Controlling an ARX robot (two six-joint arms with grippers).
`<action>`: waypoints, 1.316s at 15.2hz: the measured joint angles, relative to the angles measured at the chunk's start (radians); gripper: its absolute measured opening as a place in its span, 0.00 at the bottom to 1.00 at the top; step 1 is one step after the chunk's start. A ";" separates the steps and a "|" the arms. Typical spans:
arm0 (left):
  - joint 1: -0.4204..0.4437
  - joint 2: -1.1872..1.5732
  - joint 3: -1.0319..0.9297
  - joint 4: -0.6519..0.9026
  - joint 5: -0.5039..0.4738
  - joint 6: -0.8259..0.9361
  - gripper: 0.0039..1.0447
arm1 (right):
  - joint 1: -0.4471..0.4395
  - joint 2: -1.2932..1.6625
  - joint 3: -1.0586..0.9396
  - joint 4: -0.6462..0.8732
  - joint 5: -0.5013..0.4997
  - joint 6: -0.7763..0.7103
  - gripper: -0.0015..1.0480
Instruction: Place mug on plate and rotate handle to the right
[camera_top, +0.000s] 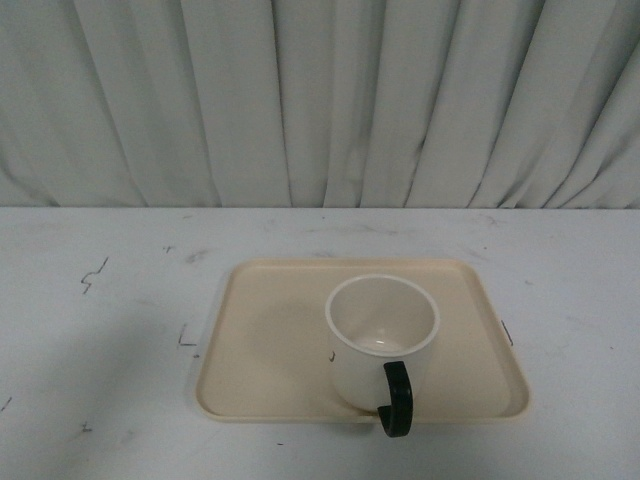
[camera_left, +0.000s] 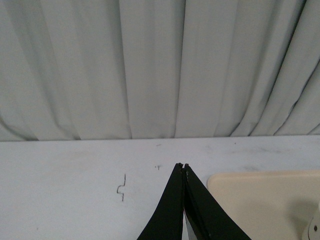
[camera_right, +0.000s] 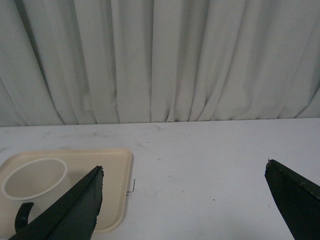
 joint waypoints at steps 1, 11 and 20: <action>0.012 -0.032 -0.024 -0.019 0.011 0.000 0.01 | 0.000 0.000 0.000 0.000 0.000 0.000 0.94; 0.117 -0.393 -0.159 -0.227 0.116 -0.001 0.01 | 0.000 0.000 0.000 0.000 0.000 0.000 0.94; 0.117 -0.707 -0.159 -0.531 0.116 -0.001 0.01 | 0.000 0.000 0.000 0.000 0.000 0.000 0.94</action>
